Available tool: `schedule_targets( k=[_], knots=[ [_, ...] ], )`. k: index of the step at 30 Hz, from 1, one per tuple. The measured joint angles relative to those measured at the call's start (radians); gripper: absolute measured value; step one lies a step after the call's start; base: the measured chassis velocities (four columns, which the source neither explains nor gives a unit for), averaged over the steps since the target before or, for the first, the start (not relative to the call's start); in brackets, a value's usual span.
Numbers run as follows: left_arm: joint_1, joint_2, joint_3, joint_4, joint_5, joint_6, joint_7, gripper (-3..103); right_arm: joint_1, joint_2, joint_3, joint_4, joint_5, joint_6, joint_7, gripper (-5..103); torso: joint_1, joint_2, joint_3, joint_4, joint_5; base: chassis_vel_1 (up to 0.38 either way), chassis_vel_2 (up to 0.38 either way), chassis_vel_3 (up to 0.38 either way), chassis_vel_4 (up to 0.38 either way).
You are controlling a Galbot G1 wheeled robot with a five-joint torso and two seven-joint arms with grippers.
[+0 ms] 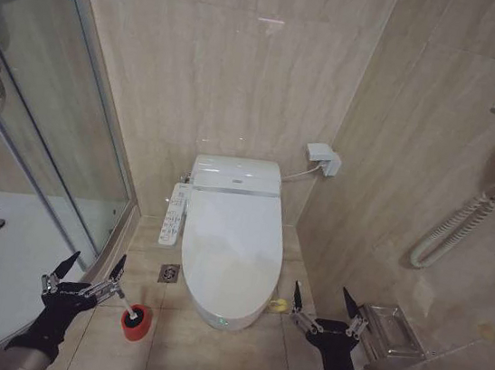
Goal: Open the toilet lid, clean the toilet bowl with a toilet brush, close the toilet lid, and flush.
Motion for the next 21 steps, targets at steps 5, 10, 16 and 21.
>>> schedule_targets(
  k=[5, 10, 16, 21],
  knots=[
    [0.000, 0.000, 0.000, 0.000, 0.000, 0.000, 0.000, 98, 0.000, 0.000, 0.000, 0.000, 0.000, 0.000, 0.000, 100, 0.000, 0.000, 0.000, 0.0000, 0.0000, 0.000, 0.000, 0.000, 0.000],
    [0.000, 0.000, 0.000, 0.000, 0.000, 0.000, 0.000, 98, 0.000, 0.000, 0.000, 0.000, 0.000, 0.000, 0.000, 100, 0.000, 0.000, 0.000, 0.0000, 0.0000, 0.000, 0.000, 0.000, 0.000],
    [0.000, 0.000, 0.000, 0.000, 0.000, 0.000, 0.000, 98, 0.000, 0.000, 0.000, 0.000, 0.000, 0.000, 0.000, 100, 0.000, 0.000, 0.000, 0.0000, 0.0000, 0.000, 0.000, 0.000, 0.000],
    [0.000, 0.000, 0.000, 0.000, 0.000, 0.000, 0.000, 98, 0.000, 0.000, 0.000, 0.000, 0.000, 0.000, 0.000, 100, 0.000, 0.000, 0.000, 0.0000, 0.0000, 0.000, 0.000, 0.000, 0.000]
  ],
)
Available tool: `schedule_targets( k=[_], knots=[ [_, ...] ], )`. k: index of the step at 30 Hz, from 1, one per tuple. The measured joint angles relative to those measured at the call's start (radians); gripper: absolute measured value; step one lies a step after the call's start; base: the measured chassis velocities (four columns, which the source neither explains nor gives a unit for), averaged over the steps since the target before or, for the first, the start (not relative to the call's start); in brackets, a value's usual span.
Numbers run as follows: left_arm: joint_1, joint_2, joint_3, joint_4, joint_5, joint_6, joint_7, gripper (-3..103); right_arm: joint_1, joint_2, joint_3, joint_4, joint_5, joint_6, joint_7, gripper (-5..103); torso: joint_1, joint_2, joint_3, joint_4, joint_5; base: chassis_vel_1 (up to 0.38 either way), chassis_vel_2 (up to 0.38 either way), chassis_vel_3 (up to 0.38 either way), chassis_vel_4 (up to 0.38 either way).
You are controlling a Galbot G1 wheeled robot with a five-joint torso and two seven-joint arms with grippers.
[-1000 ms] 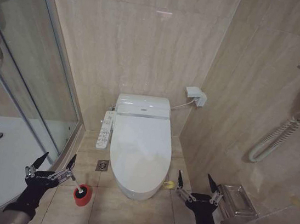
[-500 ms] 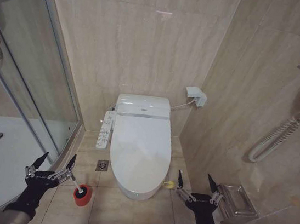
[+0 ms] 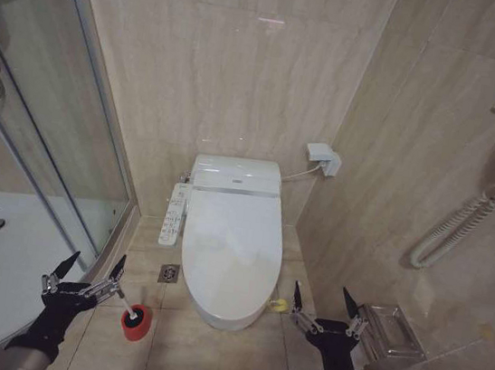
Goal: Open the toilet lid, clean the toilet bowl with a toilet brush, close the toilet lid, and flush.
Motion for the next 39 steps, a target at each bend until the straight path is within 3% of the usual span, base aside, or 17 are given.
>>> schedule_targets(
  k=[33, 37, 38, 39],
  knots=[
    [0.000, 0.000, 0.000, 0.000, 0.000, 0.000, 0.000, 98, 0.000, 0.000, 0.000, 0.000, 0.000, 0.000, 0.000, 100, 0.000, 0.000, 0.000, 0.0000, 0.0000, 0.000, 0.000, 0.000, 0.000],
    [-0.022, -0.022, 0.029, 0.010, 0.035, 0.034, -0.005, 98, 0.000, 0.000, 0.000, 0.000, 0.000, 0.000, 0.000, 100, 0.000, 0.000, 0.000, 0.0000, 0.0007, 0.000, 0.000, 0.000, 0.000],
    [-0.034, -0.035, 0.049, 0.016, 0.055, 0.054, -0.008, 100, 0.000, 0.000, 0.000, 0.000, 0.000, 0.000, 0.000, 100, 0.000, 0.000, 0.000, 0.0003, 0.0004, 0.000, 0.000, 0.000, 0.000],
    [-0.070, -0.072, 0.102, 0.035, 0.113, 0.114, -0.017, 100, 0.000, 0.000, 0.000, 0.000, 0.000, 0.000, 0.000, 100, 0.000, 0.000, 0.000, 0.0001, -0.0001, 0.000, 0.000, 0.000, 0.000]
  ],
)
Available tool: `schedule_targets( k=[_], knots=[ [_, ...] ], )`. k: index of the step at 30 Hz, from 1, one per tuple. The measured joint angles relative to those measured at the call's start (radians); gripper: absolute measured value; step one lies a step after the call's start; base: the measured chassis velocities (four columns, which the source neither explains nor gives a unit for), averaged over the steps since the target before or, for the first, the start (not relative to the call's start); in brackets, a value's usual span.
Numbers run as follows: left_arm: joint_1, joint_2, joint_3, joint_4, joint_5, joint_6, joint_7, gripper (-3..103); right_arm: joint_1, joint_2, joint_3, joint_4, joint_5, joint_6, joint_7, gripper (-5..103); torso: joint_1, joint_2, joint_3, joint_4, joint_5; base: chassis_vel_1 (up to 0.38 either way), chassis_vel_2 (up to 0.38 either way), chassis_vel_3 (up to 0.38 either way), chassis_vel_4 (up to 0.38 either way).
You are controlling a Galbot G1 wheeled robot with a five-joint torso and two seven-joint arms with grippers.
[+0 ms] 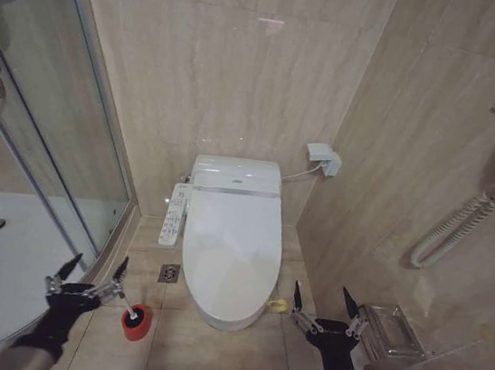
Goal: Open the toilet lid, clean the toilet bowl with a toilet brush, close the toilet lid, and flush.
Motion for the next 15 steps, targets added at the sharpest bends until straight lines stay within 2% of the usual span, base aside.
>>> schedule_targets(
  k=[2, 5, 8, 12, 15],
  knots=[
    [-0.044, -0.046, 0.064, 0.022, 0.073, 0.070, -0.010, 100, 0.000, 0.000, 0.000, 0.000, 0.000, 0.000, 0.000, 100, 0.000, 0.000, 0.000, -0.0003, -0.0004, 0.000, 0.000, 0.000, 0.000],
    [-0.047, -0.060, 0.076, 0.019, 0.102, 0.070, 0.000, 100, 0.000, 0.000, 0.000, 0.000, 0.000, 0.000, 0.000, 100, 0.000, 0.000, 0.000, -0.0001, 0.0002, 0.000, 0.000, 0.000, 0.000],
    [-0.043, -0.063, 0.073, 0.011, 0.134, 0.047, 0.009, 100, 0.000, 0.000, 0.000, 0.000, 0.000, 0.000, 0.000, 100, 0.000, 0.000, 0.000, 0.0001, 0.0002, 0.000, 0.000, 0.000, 0.000],
    [-0.037, -0.065, 0.055, 0.006, 0.197, -0.020, 0.014, 100, 0.000, 0.000, 0.000, 0.000, 0.000, 0.000, 0.000, 100, 0.000, 0.000, 0.000, 0.0000, 0.0002, 0.000, 0.000, 0.000, 0.000],
    [-0.035, -0.063, 0.047, 0.006, 0.200, -0.050, 0.016, 97, 0.000, 0.000, 0.000, 0.000, 0.000, 0.000, 0.000, 100, 0.000, 0.000, 0.000, 0.0000, 0.0001, 0.000, 0.000, 0.000, 0.000]
  ],
)
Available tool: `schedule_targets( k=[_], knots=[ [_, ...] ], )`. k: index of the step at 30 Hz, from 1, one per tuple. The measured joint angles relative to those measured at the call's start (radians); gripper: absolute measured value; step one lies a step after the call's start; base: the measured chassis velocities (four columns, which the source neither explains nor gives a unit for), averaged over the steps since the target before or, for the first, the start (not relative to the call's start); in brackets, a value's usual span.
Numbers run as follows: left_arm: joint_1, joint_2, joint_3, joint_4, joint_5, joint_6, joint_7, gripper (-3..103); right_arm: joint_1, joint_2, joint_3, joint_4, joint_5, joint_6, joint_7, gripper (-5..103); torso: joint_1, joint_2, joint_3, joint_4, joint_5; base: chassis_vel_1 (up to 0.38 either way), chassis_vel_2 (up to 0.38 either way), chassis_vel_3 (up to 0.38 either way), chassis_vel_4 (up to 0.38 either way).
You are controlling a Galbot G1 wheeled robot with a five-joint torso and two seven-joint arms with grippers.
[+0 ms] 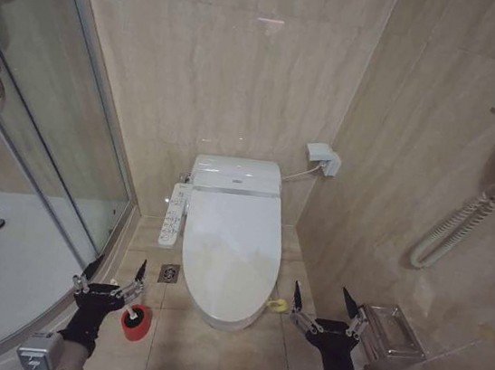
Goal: Open the toilet lid, clean the toilet bowl with a toilet brush, close the toilet lid, and flush.
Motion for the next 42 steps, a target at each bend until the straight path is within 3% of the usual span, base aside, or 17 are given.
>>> schedule_targets(
  k=[8, 42],
  knots=[
    [0.004, 0.014, -0.010, 0.001, -0.046, -0.027, 0.011, 97, 0.000, 0.000, 0.000, 0.000, 0.000, 0.000, 0.000, 100, 0.000, 0.000, 0.000, 0.0000, -0.0001, 0.000, 0.000, 0.000, 0.000],
    [-0.005, 0.002, -0.001, 0.044, -0.037, -0.072, 0.049, 99, 0.000, 0.000, 0.000, 0.000, 0.000, 0.000, 0.000, 100, 0.000, 0.000, 0.000, 0.0001, -0.0001, -0.024, 0.026, 0.023, -0.024]
  ],
)
